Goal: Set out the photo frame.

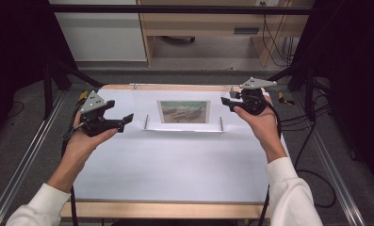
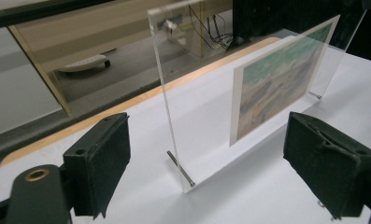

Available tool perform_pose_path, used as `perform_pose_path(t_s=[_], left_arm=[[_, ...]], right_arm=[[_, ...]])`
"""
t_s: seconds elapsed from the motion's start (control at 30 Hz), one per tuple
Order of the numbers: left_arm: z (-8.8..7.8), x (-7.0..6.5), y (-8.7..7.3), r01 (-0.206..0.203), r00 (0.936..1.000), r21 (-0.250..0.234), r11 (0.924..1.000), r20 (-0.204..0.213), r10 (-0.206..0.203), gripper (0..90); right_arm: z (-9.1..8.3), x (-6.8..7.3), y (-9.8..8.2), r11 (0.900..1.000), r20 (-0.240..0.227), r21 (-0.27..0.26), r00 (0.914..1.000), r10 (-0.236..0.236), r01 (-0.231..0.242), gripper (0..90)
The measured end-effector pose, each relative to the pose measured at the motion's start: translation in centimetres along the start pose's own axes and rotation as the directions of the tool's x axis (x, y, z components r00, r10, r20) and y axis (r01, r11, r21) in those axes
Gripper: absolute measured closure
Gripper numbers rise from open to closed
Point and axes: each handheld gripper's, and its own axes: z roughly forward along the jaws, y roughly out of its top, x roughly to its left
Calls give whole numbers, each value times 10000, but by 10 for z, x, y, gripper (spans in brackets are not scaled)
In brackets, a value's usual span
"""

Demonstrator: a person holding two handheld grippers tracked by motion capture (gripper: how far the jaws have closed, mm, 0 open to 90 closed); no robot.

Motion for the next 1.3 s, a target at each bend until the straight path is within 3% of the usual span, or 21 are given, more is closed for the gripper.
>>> perform_pose_path(t_s=[0.47, 1.3], left_arm=[[8, -4, -14, 127, 9997, 304, 9995, 185, -133, 141], [20, -7, -54, 431, 9982, 878, 9952, 376, -465, 138]], right_arm=[[2, -3, 2, 10000, 2, 47, 10000, 45, -45, 542], [18, -16, 5, 9973, 48, -130, 9973, 728, -728, 536]])
